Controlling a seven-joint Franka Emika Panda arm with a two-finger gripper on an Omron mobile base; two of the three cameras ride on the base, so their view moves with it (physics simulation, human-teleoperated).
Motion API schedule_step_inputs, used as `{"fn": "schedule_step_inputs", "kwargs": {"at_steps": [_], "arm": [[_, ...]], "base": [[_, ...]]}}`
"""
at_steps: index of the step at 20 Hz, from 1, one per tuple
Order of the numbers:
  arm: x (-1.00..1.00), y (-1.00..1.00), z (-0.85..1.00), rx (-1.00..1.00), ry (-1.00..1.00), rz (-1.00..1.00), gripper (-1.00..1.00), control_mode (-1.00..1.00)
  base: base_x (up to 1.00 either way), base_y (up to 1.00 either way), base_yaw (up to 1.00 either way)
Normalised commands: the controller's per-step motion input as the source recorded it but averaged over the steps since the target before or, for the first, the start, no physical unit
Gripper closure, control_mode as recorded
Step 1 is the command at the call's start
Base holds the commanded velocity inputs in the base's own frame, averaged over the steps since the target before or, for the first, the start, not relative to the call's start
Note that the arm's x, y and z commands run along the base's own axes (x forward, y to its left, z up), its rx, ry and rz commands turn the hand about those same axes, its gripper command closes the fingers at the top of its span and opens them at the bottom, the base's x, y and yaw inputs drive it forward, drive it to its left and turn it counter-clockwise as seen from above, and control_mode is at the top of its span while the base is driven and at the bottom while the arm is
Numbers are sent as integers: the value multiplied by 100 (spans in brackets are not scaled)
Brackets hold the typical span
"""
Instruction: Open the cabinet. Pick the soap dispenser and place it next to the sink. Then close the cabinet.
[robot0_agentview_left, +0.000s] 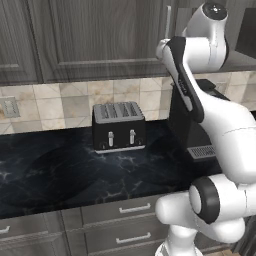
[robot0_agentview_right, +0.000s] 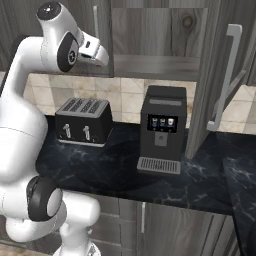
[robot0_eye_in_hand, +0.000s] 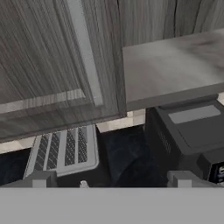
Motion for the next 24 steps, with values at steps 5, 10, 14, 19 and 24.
{"fn": "schedule_step_inputs", "kwargs": {"at_steps": [5,10,14,19,24], "arm": [[53,0,0,0,3,2,-100,-100],[49,0,0,0,0,1,-100,-100],[48,0,0,0,0,0,-100,-100],[46,0,0,0,-2,0,-100,-100],[29,0,0,3,-7,0,-100,-100]], "base": [[0,0,0],[0,0,0],[0,0,0],[0,0,0],[0,0,0]]}}
